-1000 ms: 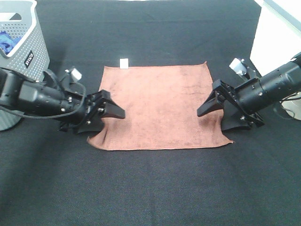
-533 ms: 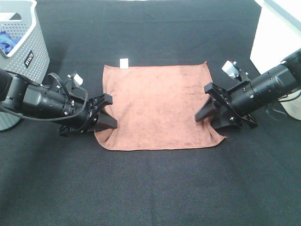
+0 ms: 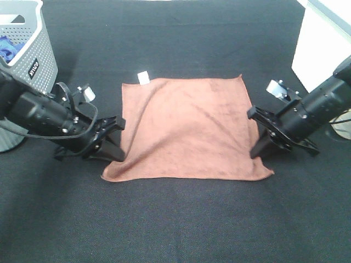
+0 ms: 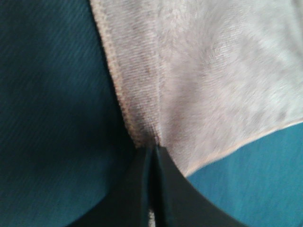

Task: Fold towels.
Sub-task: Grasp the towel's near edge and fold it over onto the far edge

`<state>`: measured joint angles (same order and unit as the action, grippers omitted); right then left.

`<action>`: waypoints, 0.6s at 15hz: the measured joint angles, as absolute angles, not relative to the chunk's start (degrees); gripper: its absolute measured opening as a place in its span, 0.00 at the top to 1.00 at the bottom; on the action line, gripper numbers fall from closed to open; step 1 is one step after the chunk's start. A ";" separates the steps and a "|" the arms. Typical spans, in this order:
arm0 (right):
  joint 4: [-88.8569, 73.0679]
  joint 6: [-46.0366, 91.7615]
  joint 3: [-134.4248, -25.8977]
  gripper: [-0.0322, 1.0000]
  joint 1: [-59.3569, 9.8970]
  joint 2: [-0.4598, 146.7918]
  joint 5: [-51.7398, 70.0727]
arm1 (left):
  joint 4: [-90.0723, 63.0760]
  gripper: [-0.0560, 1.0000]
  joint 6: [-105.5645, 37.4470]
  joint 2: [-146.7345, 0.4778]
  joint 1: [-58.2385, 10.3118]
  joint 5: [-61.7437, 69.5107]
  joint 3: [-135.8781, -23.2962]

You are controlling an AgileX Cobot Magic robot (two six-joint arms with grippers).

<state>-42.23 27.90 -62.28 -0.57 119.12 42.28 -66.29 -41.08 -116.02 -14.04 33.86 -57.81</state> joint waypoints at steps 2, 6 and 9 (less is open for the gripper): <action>-39.25 24.87 -59.76 0.97 -0.57 115.68 42.91 | -58.04 0.95 -33.86 -112.76 -14.04 36.61 -57.35; -39.13 24.35 -50.65 0.97 -0.57 111.50 43.60 | -53.40 0.95 -29.39 -107.77 -14.04 39.53 -50.36; -39.25 24.35 -49.10 0.97 -0.57 111.27 44.18 | -53.46 0.95 -29.34 -107.43 -14.04 39.02 -48.13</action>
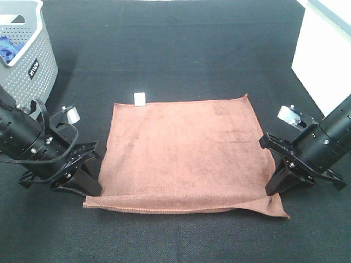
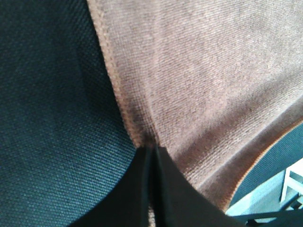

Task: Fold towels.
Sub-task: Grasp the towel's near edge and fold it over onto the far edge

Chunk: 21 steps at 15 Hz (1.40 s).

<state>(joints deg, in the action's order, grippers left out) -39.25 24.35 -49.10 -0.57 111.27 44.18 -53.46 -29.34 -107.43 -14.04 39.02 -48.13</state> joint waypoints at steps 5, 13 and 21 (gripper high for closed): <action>-41.42 26.59 -56.49 0.97 -0.57 108.80 42.40 | -59.87 0.95 -34.15 -106.28 -14.04 32.60 -51.28; -42.06 26.30 -86.34 0.97 -0.57 120.38 43.66 | -60.39 0.95 -36.50 -113.62 -14.04 24.01 -69.79; -38.39 23.26 -95.23 0.85 -0.57 129.20 43.89 | -57.41 0.84 -36.61 -122.04 -14.04 20.40 -77.12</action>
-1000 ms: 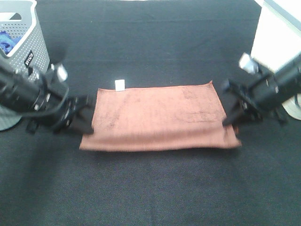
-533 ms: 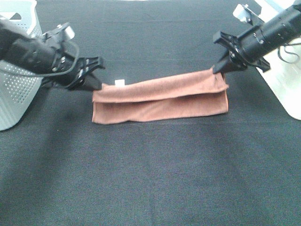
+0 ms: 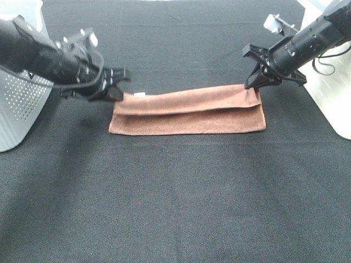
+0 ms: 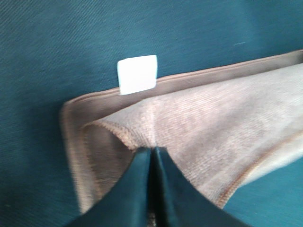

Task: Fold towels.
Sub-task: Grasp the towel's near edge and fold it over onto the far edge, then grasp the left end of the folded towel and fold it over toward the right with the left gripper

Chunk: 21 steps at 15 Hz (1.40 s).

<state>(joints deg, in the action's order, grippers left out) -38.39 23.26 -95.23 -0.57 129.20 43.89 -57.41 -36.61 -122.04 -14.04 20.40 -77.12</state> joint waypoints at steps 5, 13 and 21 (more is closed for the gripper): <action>-38.56 23.15 -95.28 0.45 -0.57 130.12 42.91 | -57.24 0.34 -36.61 -122.61 -14.04 17.82 -78.15; -28.19 14.32 -95.28 0.41 -0.57 128.46 49.33 | -45.78 0.25 -19.37 -124.39 -14.04 23.09 -79.13; -28.02 14.27 -95.34 0.41 -0.57 128.46 49.39 | -41.94 0.25 -11.75 -131.21 -14.04 30.65 -88.46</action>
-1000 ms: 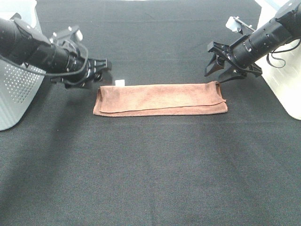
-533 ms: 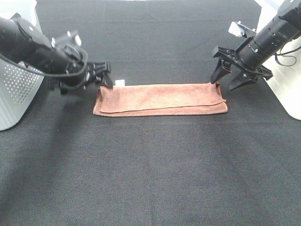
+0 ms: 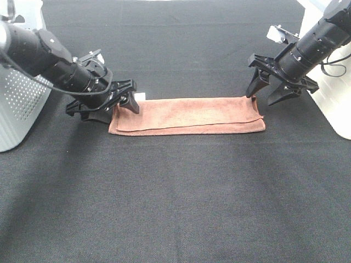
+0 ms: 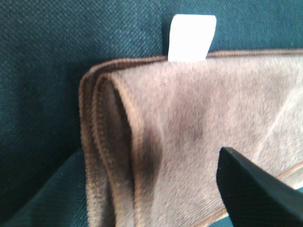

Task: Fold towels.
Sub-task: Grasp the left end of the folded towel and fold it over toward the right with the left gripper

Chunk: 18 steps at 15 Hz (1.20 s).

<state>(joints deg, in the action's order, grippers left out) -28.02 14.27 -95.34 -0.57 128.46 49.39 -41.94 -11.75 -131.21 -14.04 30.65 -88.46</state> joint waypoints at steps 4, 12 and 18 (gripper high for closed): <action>-28.02 14.27 -95.34 0.41 -0.57 128.46 49.33 | -43.20 0.48 -10.20 -134.01 -14.04 33.98 -92.53; -28.02 14.27 -95.34 0.41 -0.57 128.46 50.02 | -27.39 0.93 -1.38 -131.38 -13.92 39.48 -92.59; -28.02 14.27 -95.45 0.41 -0.57 128.46 51.97 | -7.33 0.93 13.69 -122.67 -13.87 49.50 -94.25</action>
<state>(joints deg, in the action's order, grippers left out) -28.02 14.27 -95.45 -0.57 128.46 51.97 -7.33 13.69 -122.67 -13.87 49.50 -94.25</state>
